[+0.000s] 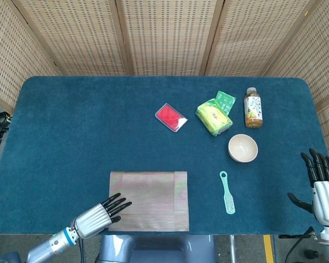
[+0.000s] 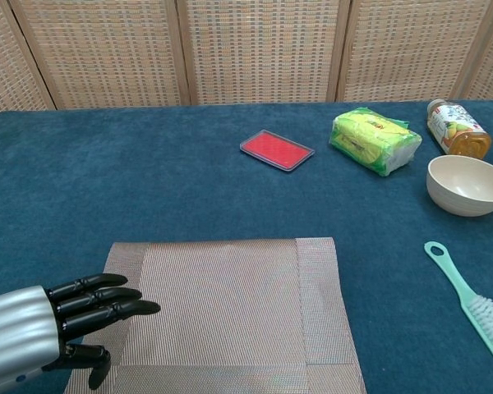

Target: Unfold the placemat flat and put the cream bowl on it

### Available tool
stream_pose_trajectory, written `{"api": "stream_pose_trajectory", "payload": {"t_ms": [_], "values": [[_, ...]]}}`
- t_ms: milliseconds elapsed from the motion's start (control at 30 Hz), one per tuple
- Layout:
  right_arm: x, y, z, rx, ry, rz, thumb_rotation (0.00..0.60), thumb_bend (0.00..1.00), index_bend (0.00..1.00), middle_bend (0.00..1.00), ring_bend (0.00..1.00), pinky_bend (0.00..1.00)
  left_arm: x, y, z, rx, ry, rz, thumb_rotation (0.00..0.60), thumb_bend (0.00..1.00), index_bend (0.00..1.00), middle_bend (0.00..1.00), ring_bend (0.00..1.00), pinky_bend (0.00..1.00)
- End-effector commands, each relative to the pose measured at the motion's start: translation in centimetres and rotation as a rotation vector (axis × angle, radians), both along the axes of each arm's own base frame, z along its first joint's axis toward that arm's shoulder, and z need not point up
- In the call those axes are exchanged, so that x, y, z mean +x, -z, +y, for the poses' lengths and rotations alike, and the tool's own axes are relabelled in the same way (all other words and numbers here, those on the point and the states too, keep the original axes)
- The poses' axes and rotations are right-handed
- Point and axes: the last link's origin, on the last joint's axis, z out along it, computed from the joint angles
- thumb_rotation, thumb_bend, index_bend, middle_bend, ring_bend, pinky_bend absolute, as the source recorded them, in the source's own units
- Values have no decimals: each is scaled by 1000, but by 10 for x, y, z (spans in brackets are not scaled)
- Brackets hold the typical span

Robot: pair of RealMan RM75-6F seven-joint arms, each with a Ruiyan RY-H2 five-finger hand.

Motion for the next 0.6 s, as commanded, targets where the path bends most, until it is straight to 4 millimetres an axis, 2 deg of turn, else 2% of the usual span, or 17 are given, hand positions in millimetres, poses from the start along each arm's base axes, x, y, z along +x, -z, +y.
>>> {"api": "stream_pose_trajectory", "payload": {"t_ms": [33, 133, 467, 600], "values": [[0, -1, 0, -2, 2, -2, 600, 0, 0, 0, 0, 0, 1, 1, 1, -3, -2, -2, 600, 280, 473, 0, 0, 0], [-1, -1, 0, -1, 3, -3, 600, 0, 0, 0, 0, 0, 3, 1, 2, -2, -2, -3, 600, 307, 478, 0, 0, 0], [0, -1, 0, -1, 2, -3, 600, 0, 0, 0, 0, 0, 3, 5, 4, -2, -3, 12, 600, 307, 481, 0, 0, 0], [0, -1, 0, -1, 1, -5, 600, 0, 0, 0, 0, 0, 2, 8, 5, -3, -8, 19, 600, 360, 485, 0, 0, 0]]}}
